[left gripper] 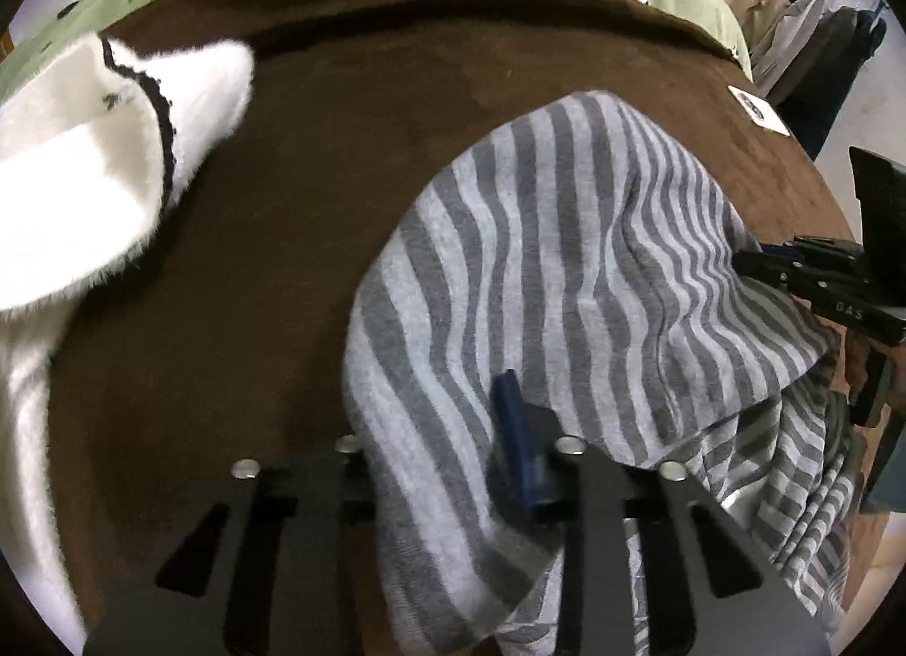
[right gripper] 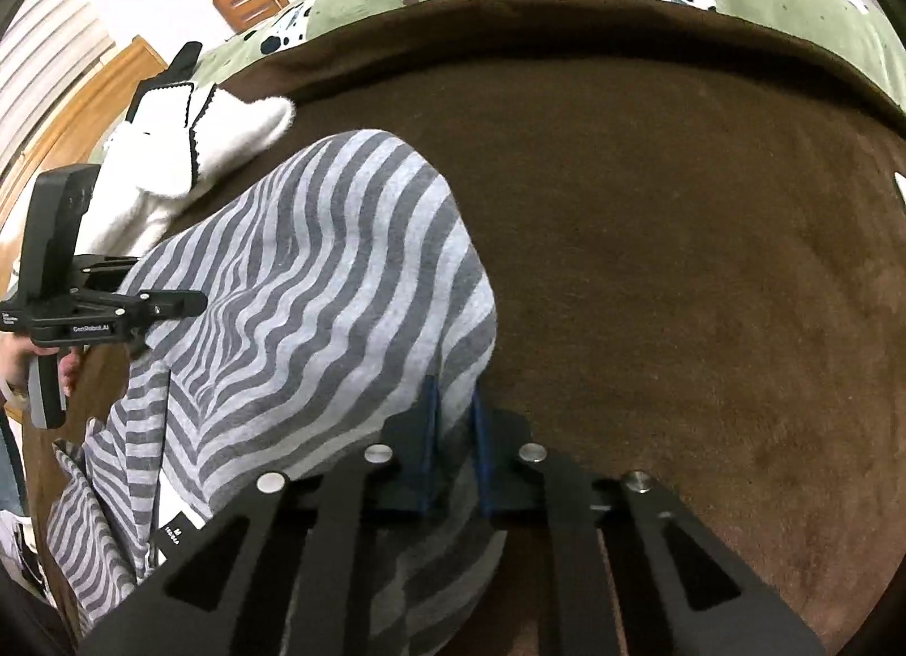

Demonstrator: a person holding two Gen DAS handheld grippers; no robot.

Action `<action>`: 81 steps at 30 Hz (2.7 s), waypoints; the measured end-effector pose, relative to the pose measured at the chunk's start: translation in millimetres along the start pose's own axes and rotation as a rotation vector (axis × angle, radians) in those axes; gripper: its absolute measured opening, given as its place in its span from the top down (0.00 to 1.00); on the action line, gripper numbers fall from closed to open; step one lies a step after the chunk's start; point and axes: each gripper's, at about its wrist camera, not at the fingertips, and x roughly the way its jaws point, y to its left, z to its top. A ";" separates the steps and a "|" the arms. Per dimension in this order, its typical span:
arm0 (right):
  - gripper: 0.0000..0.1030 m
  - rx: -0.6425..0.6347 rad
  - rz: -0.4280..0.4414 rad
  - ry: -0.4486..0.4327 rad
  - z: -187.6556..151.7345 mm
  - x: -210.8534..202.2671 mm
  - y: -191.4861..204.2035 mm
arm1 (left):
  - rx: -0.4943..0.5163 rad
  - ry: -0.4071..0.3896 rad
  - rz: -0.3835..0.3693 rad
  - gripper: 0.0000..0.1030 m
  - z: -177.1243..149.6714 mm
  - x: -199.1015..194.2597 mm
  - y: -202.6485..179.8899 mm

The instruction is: Fold large clothes

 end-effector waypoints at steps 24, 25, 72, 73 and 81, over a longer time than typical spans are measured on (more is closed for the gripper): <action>0.89 -0.137 -0.065 -0.185 -8.2 -97.7 65.7 | 0.039 -0.300 0.148 0.85 -53.3 -114.9 -38.3; 0.89 -0.145 -0.069 -0.197 -9.9 -103.2 70.2 | 0.047 -0.318 0.159 0.85 -58.4 -122.1 -41.0; 0.53 -0.431 0.059 -0.029 0.4 -59.1 170.3 | -0.109 -0.365 0.240 0.80 -268.1 -114.7 -117.1; 0.50 -0.445 0.072 -0.015 6.8 -48.9 174.3 | -0.114 -0.365 0.240 0.80 -268.4 -114.0 -116.5; 0.49 -0.542 0.102 0.075 29.7 7.6 193.2 | -0.153 -0.366 0.229 0.78 -270.5 -111.3 -113.9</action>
